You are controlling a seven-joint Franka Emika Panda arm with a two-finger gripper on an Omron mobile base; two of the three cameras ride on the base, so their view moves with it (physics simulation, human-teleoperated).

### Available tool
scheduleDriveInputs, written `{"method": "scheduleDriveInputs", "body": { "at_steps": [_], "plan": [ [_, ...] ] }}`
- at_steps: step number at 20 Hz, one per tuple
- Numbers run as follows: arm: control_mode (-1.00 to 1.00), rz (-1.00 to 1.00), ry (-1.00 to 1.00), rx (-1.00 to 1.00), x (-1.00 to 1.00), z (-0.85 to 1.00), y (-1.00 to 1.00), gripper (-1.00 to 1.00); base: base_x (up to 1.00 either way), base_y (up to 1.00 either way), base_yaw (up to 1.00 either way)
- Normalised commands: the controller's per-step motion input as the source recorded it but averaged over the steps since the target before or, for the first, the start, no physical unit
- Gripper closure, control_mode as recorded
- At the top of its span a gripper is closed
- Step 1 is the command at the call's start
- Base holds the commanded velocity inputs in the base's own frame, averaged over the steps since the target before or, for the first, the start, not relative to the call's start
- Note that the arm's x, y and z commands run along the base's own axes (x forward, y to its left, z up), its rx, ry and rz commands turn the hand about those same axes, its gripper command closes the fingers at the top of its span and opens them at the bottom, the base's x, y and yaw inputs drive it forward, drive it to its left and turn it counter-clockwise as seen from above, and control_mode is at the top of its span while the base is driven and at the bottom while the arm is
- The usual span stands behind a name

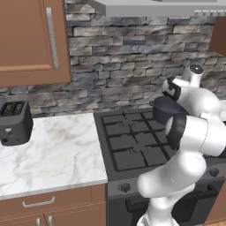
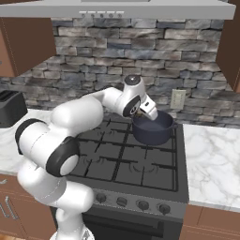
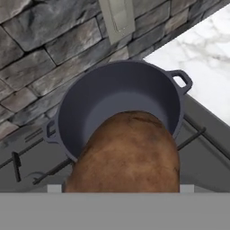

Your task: Turn on the burner for the pot on the stove. Wait thirty seconds for the pot to heat up. Then add the potato to the pot.

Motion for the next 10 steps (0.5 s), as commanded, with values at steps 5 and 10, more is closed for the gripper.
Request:
{"method": "scheduleDriveInputs", "body": {
  "at_steps": [5, 10],
  "plan": [
    [-1.0, 0.0, 0.0, 0.0, 0.23, -0.19, -0.09, 1.0, 0.0, 0.0, 0.0],
    [-1.0, 0.0, 0.0, 0.0, 0.18, -0.2, -0.18, 1.0, 0.0, 0.0, 0.0]
  ]
}}
